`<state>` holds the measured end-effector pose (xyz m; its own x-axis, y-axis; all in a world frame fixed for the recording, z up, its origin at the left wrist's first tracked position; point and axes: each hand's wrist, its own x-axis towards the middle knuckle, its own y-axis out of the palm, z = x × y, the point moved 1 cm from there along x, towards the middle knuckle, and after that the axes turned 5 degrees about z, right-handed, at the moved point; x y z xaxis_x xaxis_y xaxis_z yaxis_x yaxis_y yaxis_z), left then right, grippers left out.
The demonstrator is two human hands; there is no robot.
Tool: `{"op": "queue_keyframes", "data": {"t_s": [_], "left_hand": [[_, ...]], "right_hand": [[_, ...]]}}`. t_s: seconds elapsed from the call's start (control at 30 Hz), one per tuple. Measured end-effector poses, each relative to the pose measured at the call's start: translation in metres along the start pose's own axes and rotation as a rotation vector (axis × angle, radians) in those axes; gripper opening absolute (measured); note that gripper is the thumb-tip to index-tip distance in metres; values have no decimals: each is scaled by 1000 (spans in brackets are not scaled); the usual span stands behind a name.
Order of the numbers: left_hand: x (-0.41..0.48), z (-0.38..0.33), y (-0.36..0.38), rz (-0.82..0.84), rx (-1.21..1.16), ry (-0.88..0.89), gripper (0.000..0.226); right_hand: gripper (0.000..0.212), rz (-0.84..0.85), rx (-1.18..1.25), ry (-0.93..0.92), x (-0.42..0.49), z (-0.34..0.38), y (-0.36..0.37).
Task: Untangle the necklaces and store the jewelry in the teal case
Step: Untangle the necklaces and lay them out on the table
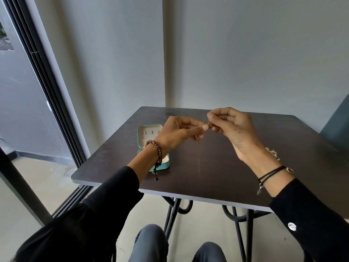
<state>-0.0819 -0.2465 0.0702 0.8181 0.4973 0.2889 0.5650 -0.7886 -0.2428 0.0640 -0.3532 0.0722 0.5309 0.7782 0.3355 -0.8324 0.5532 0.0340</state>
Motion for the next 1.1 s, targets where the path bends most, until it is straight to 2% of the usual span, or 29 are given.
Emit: {"op": "queue_keyframes", "data": {"t_s": [0.33, 0.67, 0.93, 1.1], "left_hand": [[-1, 1, 0, -68, 24, -24, 21], [-1, 1, -4, -118, -91, -52, 20], [-2, -2, -4, -141, -154, -53, 15], [-2, -1, -8, -190, -157, -63, 19]], "right_hand": [[16, 24, 107, 14, -2, -3, -2], [10, 49, 23, 34, -4, -7, -2], [35, 103, 60, 122, -5, -12, -6], [45, 156, -50, 204, -8, -16, -9]]}}
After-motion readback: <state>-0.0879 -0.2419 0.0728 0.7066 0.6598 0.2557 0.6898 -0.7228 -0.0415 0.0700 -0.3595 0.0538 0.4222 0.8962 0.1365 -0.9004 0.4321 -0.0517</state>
